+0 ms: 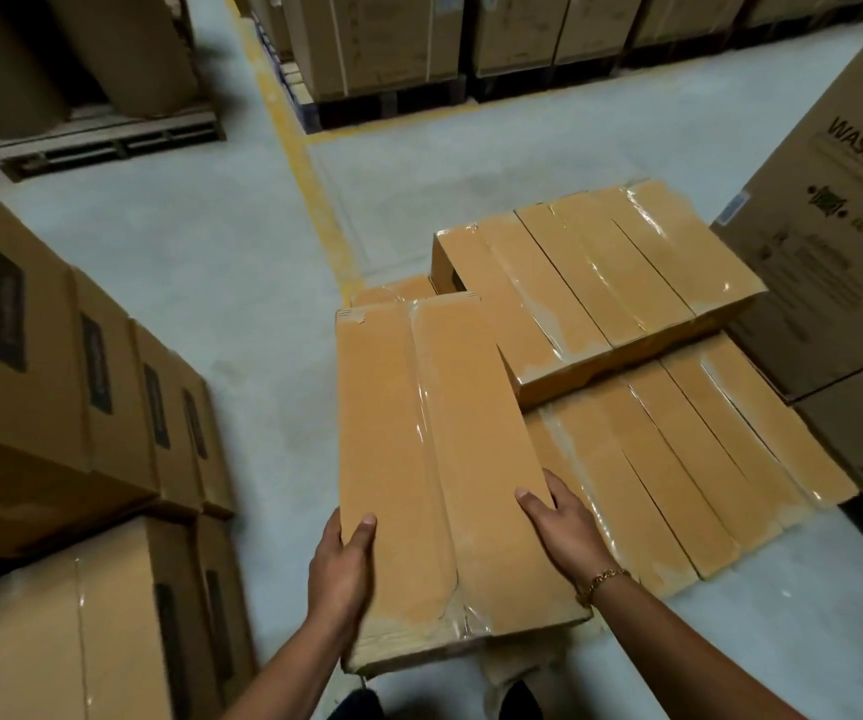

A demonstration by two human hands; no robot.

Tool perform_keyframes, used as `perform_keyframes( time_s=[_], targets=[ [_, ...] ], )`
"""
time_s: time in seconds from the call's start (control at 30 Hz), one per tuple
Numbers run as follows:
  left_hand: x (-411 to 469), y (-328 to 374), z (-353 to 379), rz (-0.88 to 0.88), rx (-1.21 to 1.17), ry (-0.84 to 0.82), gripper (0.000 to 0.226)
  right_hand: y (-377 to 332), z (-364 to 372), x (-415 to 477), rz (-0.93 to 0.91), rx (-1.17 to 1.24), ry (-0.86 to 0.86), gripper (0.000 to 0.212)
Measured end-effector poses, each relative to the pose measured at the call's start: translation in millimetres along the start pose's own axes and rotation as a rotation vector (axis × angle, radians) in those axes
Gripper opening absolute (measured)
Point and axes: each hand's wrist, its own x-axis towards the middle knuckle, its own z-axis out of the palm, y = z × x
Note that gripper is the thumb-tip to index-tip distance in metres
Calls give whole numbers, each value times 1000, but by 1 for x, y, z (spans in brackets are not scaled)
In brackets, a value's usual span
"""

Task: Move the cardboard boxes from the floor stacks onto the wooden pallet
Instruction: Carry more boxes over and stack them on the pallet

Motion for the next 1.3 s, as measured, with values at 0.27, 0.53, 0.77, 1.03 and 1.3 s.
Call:
perform_keyframes(
  time_s=[0.27, 0.53, 0.77, 1.03, 1.3],
  targets=[
    [25, 33, 74, -62, -93, 102, 44, -14, -49, 93, -86, -109, -39, 58],
    [139, 62, 105, -93, -60, 99, 43, -36, -20, 203, -113, -229, 30, 49],
    [248, 50, 141, -101, -59, 119, 47, -30, 21, 313, -141, -313, 79, 66],
    [312, 32, 193, -45, -69, 225, 49, 0, 46, 402, -246, -532, 202, 60],
    [337, 5, 215, 2, 7, 206, 49, 35, 38, 434, -349, -655, 148, 63]
  ],
)
